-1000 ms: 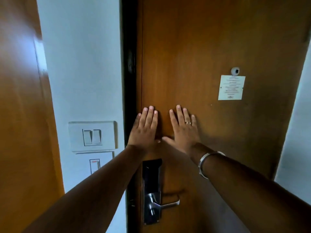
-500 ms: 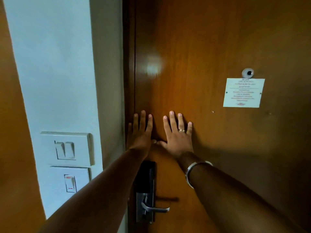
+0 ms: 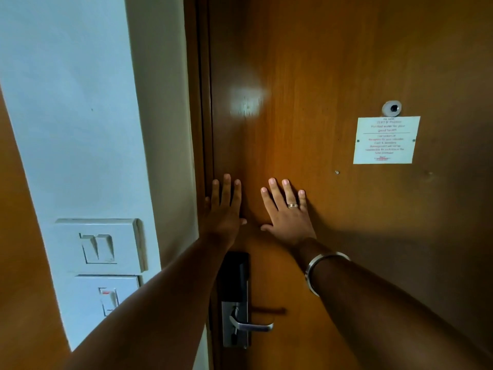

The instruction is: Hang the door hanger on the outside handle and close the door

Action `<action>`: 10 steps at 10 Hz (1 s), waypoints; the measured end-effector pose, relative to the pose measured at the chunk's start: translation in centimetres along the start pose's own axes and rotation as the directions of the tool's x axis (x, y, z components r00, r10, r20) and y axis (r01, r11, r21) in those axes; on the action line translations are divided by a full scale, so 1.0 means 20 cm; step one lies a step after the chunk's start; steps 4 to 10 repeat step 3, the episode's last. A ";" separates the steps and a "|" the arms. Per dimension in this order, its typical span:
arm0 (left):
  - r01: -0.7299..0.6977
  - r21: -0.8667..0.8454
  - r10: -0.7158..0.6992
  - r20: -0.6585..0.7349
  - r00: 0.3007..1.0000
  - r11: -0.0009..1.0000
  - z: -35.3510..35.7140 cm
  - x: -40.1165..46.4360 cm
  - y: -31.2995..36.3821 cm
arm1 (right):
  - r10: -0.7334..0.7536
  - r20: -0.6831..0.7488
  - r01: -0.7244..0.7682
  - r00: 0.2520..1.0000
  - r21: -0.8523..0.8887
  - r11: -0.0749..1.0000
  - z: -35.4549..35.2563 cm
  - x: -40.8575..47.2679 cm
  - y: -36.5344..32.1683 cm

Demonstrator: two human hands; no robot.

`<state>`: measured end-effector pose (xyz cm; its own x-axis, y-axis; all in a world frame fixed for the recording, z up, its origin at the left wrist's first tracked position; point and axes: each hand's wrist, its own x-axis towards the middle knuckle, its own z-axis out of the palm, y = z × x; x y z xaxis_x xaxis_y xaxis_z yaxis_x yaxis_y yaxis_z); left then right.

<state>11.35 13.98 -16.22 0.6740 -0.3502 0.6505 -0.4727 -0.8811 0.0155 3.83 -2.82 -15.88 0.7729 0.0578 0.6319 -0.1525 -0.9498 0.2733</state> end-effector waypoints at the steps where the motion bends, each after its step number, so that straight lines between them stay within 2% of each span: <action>1: -0.017 0.017 0.017 0.011 1.000 1.000 0.00 0.00 -0.02 | -0.010 0.022 0.009 1.000 0.010 1.000 -0.01 -0.01 -0.01; 2: -0.022 -0.010 0.022 0.019 1.000 1.000 -0.02 -0.03 -0.02 | -0.040 -0.011 0.039 0.999 -0.016 0.999 -0.03 -0.06 0.02; 3: -0.040 -0.018 0.040 -0.011 0.999 0.999 -0.05 -0.09 0.05 | 0.026 -0.089 -0.027 0.996 -0.018 0.999 -0.12 -0.11 0.07; 10: -0.040 -0.018 0.040 -0.011 0.999 0.999 -0.05 -0.09 0.05 | 0.026 -0.089 -0.027 0.996 -0.018 0.999 -0.12 -0.11 0.07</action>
